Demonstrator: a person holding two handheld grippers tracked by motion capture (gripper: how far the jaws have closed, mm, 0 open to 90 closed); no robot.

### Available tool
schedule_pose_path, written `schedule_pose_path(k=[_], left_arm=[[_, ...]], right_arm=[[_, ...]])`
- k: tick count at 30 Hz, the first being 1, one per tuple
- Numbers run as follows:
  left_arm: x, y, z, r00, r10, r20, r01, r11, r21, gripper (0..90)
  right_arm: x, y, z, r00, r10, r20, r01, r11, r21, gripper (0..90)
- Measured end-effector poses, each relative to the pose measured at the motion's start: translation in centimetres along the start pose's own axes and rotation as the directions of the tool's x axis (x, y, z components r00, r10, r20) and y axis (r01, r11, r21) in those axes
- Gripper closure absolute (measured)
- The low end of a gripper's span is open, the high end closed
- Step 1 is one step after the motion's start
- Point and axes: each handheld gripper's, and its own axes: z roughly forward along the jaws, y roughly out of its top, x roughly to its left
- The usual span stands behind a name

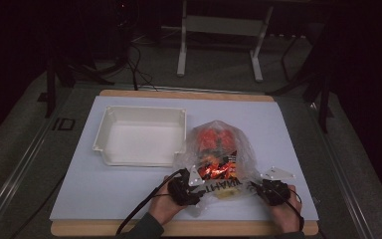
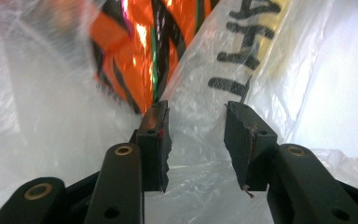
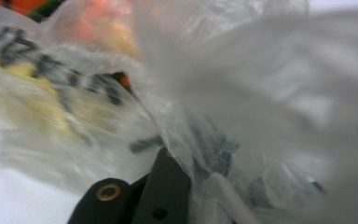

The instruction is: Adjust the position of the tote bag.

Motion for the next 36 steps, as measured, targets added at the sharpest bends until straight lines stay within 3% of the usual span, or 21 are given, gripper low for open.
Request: schedule_pose_path(k=[6,11,22,29,36], left_arm=[[0.3,-0.9,0.3,0.9998,-0.021,0.005,0.021,0.9997,0.014,61.0],[0.2,-1.0,0.2,0.9999,-0.015,0.002,0.015,0.9998,0.015,60.1],[0.2,-0.9,0.1,0.9999,-0.016,0.002,0.016,0.9999,0.002,59.5],[0.2,-0.9,0.0,0.9999,-0.016,0.005,0.016,0.9998,-0.010,59.4],[0.2,-0.8,-0.1,0.9998,-0.016,0.008,0.016,0.9997,-0.020,59.4]], right_arm=[[-1.0,-1.0,0.4,0.9988,0.047,0.016,-0.048,0.998,0.050,90.0],[-1.0,-1.1,-0.6,0.9983,0.056,-0.014,-0.056,0.998,0.023,87.9],[0.2,-0.2,-3.4,0.9956,-0.013,-0.093,0.005,0.996,-0.086,80.4],[1.3,0.4,-4.2,0.9912,-0.062,-0.117,0.050,0.993,-0.109,75.6],[2.7,0.6,-4.5,0.9797,-0.101,-0.173,0.081,0.989,-0.120,73.0]])
